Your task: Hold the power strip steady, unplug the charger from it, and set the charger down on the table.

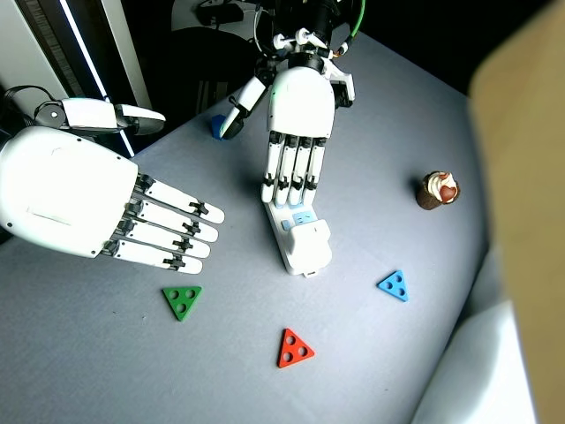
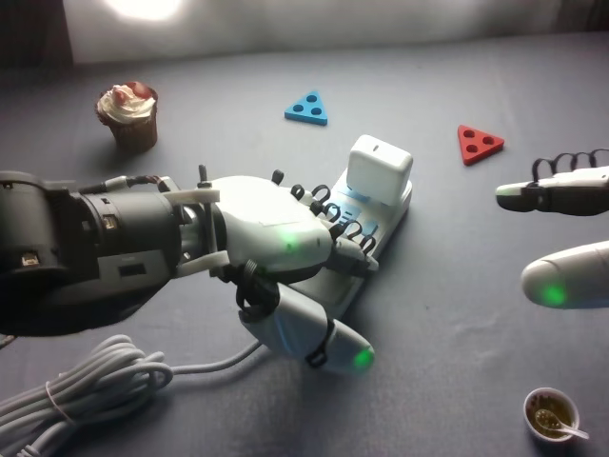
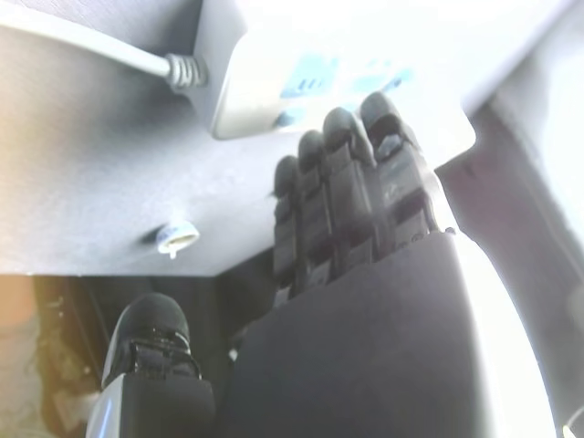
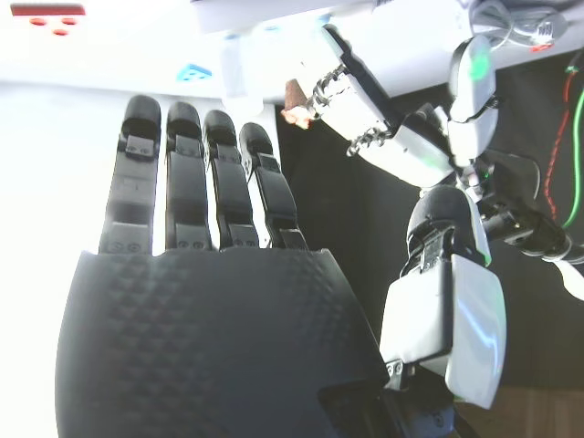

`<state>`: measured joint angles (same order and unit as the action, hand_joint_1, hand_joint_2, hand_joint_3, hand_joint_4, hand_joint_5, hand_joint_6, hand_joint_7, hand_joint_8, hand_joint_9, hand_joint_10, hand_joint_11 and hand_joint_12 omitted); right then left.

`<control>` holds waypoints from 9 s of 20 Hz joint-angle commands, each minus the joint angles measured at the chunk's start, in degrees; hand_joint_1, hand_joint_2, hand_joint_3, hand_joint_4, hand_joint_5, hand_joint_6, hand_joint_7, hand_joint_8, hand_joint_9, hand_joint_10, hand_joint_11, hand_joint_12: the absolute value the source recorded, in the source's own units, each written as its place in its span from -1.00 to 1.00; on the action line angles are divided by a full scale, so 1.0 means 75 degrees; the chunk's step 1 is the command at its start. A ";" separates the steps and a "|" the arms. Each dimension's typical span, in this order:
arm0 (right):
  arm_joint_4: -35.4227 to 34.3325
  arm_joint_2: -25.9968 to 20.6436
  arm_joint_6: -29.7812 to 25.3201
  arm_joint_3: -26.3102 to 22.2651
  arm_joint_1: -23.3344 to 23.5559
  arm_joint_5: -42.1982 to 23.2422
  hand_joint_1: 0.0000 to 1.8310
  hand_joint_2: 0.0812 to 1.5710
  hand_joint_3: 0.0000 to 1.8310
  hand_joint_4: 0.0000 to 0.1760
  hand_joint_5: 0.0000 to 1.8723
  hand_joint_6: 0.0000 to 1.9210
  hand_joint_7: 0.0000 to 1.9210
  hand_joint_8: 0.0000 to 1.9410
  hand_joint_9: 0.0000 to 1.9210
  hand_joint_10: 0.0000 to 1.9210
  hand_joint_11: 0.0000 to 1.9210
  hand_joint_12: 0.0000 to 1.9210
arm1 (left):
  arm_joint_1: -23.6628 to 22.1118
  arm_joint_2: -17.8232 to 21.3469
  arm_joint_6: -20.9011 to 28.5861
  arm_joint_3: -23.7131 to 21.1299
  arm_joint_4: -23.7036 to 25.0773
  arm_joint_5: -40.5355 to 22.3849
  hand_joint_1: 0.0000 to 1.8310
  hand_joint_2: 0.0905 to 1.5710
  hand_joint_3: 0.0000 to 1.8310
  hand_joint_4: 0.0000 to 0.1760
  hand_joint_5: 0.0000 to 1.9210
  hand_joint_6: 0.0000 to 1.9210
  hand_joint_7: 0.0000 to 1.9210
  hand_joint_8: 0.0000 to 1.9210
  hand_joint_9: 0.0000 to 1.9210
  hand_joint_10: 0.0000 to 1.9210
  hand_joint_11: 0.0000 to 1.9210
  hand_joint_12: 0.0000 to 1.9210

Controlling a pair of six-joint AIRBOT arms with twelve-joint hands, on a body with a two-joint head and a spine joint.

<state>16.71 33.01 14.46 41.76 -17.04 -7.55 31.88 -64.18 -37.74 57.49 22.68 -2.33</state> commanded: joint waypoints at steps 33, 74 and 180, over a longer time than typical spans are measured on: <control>-0.0710 0.0998 0.2784 0.1067 0.0046 -0.2231 0.29 0.28 -1.00 -1.00 -0.69 -1.00 -0.70 -1.00 -0.68 -1.00 -0.93 -0.28 | 0.0642 -0.0222 -0.2168 0.0071 -0.2422 -0.1232 -0.98 0.38 -1.00 -1.00 -0.70 -1.00 -0.67 -0.99 -0.70 -0.99 -0.88 -0.73; -0.9749 0.2359 0.9731 0.0509 0.0236 -0.4593 0.23 0.25 -1.00 -1.00 -0.84 -1.00 -0.89 -1.00 -0.90 -1.00 -1.00 -0.67 | 0.0649 0.0022 -0.2104 -0.0043 -0.2425 -0.1232 -0.96 0.38 -1.00 -1.00 -0.70 -1.00 -0.67 -1.00 -0.69 -1.00 -0.85 -0.74; -0.4398 0.2127 0.9349 0.0303 -0.0657 -0.3987 -0.17 0.22 -1.00 -1.00 -0.78 -1.00 -0.78 -1.00 -0.77 -1.00 -1.00 -0.34 | 0.0646 0.0076 -0.2106 0.0022 -0.2738 -0.1405 -0.93 0.37 -1.00 -1.00 -0.69 -0.99 -0.68 -1.00 -0.72 -1.00 -0.86 -0.81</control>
<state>-16.62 48.29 82.91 43.72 -22.48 -32.47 36.67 -63.75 -53.36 57.78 2.42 -9.54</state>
